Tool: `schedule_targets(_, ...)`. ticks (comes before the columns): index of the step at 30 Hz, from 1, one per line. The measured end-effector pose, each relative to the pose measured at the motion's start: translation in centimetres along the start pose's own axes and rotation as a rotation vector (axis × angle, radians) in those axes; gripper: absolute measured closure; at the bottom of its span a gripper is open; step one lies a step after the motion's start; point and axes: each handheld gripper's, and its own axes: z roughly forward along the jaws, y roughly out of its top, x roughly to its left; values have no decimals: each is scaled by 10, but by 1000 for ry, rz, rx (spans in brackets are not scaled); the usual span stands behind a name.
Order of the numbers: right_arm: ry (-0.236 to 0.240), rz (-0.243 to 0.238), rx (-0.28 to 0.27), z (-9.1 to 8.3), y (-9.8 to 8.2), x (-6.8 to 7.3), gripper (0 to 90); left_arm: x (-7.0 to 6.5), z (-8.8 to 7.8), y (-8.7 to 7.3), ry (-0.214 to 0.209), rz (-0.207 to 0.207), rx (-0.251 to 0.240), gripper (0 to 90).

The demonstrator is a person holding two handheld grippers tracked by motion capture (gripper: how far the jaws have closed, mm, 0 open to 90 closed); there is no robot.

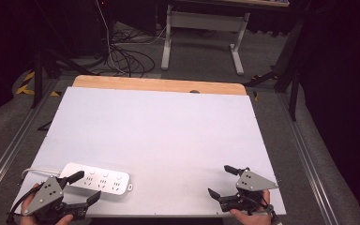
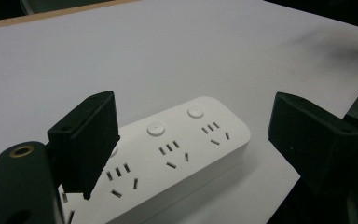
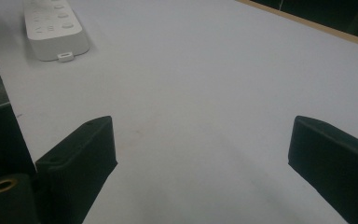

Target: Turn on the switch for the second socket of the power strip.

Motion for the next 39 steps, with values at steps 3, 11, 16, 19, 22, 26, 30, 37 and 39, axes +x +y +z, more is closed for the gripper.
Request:
schedule_targets(3,1,-1,-5,0,0,0,82,0,-1,1,7,2,-5,168)
schedule_targets(11,3,-5,3,0,-1,1,93,-1,-1,2,3,11,-9,173)
schedule_targets(16,3,-4,1,0,-1,2,93,-2,-3,3,17,34,2,186)
schedule_targets(19,5,-6,1,0,-1,2,93,-3,-4,3,28,46,0,187)
schedule_targets(22,7,-6,0,1,-1,2,93,-2,-5,3,27,42,0,191)
schedule_targets(26,7,-2,4,0,-1,2,97,-3,-5,4,7,35,0,214)
schedule_targets(30,7,0,-1,0,-1,2,98,-3,-4,5,-7,22,0,218)
schedule_targets(37,9,1,5,0,-1,2,98,-4,-6,7,1,32,7,244)
schedule_targets(39,9,-1,4,0,-1,2,98,-6,-7,10,-6,10,2,282)
